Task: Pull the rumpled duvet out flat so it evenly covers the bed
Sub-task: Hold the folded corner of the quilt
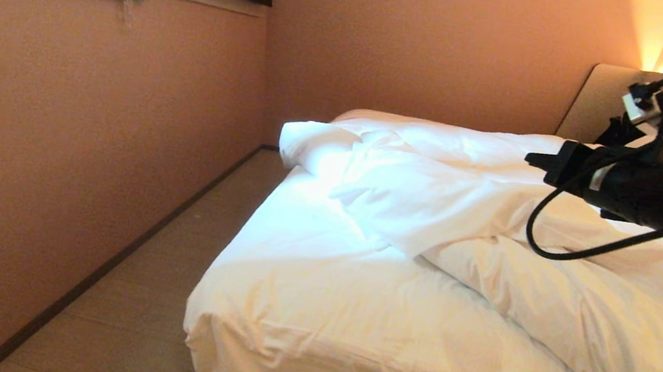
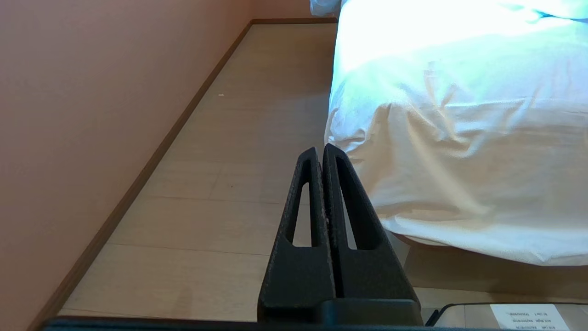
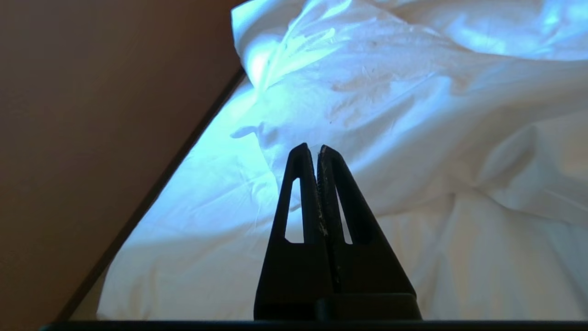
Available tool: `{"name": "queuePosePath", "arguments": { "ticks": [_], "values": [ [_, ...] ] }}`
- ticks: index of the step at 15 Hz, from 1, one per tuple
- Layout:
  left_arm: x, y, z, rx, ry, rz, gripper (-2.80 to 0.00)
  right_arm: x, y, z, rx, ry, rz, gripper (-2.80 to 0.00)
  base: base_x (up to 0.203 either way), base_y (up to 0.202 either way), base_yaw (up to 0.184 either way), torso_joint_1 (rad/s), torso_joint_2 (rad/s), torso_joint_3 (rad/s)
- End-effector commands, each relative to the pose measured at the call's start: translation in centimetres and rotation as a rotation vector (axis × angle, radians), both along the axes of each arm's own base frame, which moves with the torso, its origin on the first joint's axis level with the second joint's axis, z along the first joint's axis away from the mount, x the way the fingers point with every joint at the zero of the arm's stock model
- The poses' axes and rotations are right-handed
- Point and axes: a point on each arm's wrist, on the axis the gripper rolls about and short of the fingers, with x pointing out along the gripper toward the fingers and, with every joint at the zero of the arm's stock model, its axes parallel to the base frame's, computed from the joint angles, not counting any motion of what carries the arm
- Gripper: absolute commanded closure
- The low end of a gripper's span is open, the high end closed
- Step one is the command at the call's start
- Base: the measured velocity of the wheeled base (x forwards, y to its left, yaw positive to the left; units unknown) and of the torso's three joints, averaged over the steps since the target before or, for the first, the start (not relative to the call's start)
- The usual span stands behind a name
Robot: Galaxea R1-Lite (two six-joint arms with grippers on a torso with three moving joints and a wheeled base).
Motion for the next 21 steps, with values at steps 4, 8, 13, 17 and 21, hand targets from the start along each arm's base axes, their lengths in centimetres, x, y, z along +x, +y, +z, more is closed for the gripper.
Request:
{"name": "queuePosePath", "arguments": {
  "ticks": [4, 8, 13, 17, 21],
  "values": [
    [0.0, 0.0, 0.0, 0.001, 0.0, 0.0, 0.0, 6.6, 1.5, -5.0, 0.026, 0.093, -0.009, 0.0, 0.0, 0.0, 0.0, 0.0, 0.0, 0.0],
    [0.0, 0.0, 0.0, 0.001, 0.002, 0.0, 0.0, 9.2, 2.1, -7.0, 0.086, 0.14, -0.03, 0.0, 0.0, 0.0, 0.0, 0.0, 0.0, 0.0],
    [0.0, 0.0, 0.0, 0.001, 0.002, 0.0, 0.0, 12.9, 3.2, -10.2, 0.079, 0.171, -0.09, 0.0, 0.0, 0.0, 0.0, 0.0, 0.0, 0.0],
    [0.0, 0.0, 0.0, 0.001, 0.002, 0.0, 0.0, 14.0, 3.8, -11.5, 0.076, 0.188, -0.09, 0.0, 0.0, 0.0, 0.0, 0.0, 0.0, 0.0],
    [0.0, 0.0, 0.0, 0.001, 0.002, 0.0, 0.0, 14.6, 3.9, -12.6, 0.071, 0.204, -0.093, 0.0, 0.0, 0.0, 0.0, 0.0, 0.0, 0.0]
  ]
}}
